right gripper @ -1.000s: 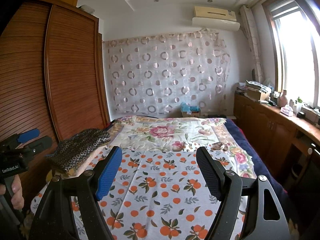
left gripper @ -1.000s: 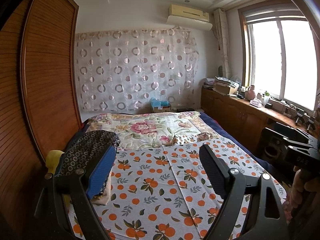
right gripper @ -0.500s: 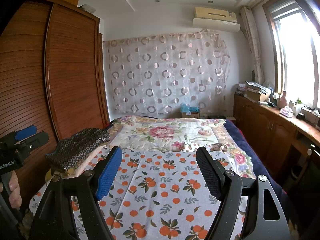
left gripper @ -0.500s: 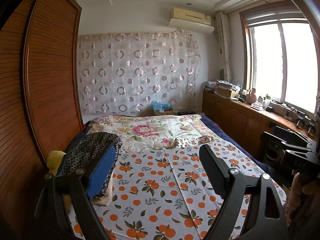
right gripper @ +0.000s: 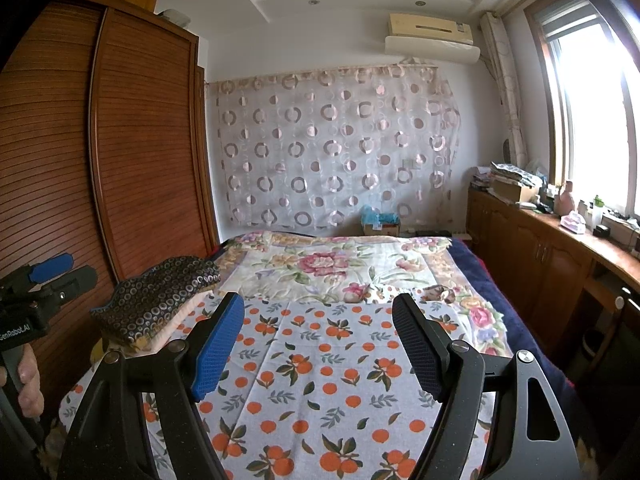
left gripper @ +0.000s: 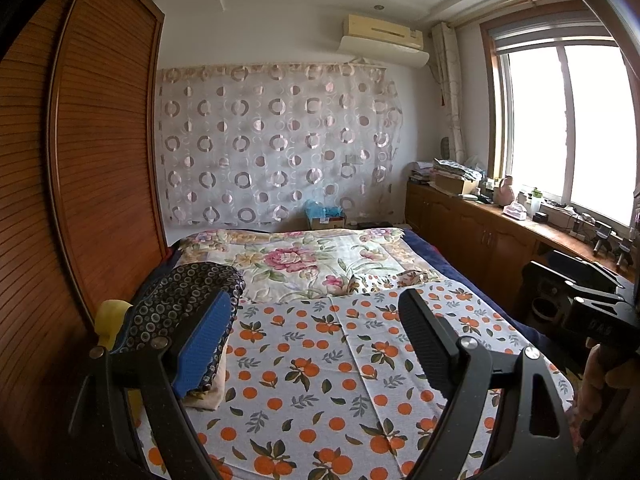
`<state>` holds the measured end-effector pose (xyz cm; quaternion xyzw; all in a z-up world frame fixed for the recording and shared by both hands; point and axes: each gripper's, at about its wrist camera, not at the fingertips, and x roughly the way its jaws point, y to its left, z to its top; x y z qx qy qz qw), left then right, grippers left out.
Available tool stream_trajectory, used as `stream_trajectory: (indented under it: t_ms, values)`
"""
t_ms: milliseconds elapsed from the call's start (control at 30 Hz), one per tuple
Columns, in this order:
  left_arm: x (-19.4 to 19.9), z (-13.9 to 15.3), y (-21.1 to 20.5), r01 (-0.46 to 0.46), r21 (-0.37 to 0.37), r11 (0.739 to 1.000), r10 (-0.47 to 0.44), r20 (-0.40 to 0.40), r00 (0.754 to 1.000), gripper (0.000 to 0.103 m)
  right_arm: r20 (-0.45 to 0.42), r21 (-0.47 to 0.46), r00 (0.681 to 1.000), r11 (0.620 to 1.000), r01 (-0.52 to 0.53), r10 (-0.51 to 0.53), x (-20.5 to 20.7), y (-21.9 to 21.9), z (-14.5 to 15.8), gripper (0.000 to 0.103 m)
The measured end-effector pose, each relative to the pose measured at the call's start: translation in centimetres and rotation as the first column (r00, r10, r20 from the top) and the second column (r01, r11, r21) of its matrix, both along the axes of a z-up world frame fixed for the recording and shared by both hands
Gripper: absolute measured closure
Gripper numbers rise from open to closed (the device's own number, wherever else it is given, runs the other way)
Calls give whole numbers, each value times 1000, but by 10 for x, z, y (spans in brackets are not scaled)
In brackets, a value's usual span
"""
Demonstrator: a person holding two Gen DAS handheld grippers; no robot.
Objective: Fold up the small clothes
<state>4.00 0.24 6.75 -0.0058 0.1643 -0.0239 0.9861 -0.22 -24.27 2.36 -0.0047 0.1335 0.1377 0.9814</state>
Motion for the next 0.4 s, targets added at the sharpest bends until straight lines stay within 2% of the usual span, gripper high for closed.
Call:
stream_trajectory:
  t_ms: [400]
  values:
    - [-1,1,2,-2,1,1000,2,1,1000,17,0,0,1000,1000,0,0,0,0,-1,25]
